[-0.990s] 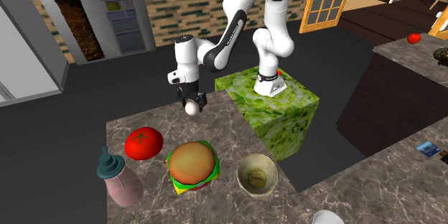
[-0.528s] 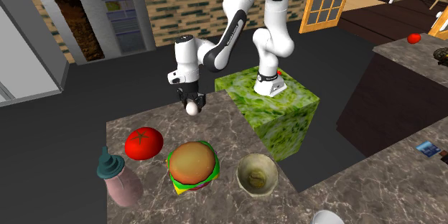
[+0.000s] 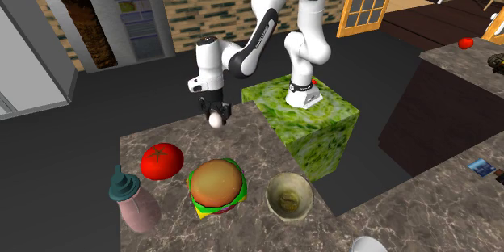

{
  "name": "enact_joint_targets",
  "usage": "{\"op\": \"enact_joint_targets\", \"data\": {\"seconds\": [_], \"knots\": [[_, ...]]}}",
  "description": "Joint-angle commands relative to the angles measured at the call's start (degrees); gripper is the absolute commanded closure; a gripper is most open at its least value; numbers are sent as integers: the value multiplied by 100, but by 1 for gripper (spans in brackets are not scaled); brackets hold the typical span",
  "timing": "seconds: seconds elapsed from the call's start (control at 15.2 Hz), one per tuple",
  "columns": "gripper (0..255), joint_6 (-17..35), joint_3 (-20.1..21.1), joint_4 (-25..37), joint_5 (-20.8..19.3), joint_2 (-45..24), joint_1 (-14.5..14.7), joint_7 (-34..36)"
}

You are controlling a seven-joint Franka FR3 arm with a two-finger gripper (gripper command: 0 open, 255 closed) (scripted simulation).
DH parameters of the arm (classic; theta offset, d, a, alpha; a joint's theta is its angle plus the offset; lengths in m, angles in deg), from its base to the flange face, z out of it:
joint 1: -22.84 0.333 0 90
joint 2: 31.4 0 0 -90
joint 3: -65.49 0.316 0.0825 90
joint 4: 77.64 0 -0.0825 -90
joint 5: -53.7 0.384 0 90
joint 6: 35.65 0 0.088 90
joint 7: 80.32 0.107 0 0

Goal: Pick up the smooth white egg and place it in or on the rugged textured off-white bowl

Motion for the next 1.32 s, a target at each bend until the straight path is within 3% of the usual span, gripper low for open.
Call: {"op": "enact_joint_targets", "data": {"seconds": [0.0,1.25], "knots": [[255,-136,-5,37,-27,100,-1,28],[255,-1544,-27,770,-221,788,-18,269]]}}
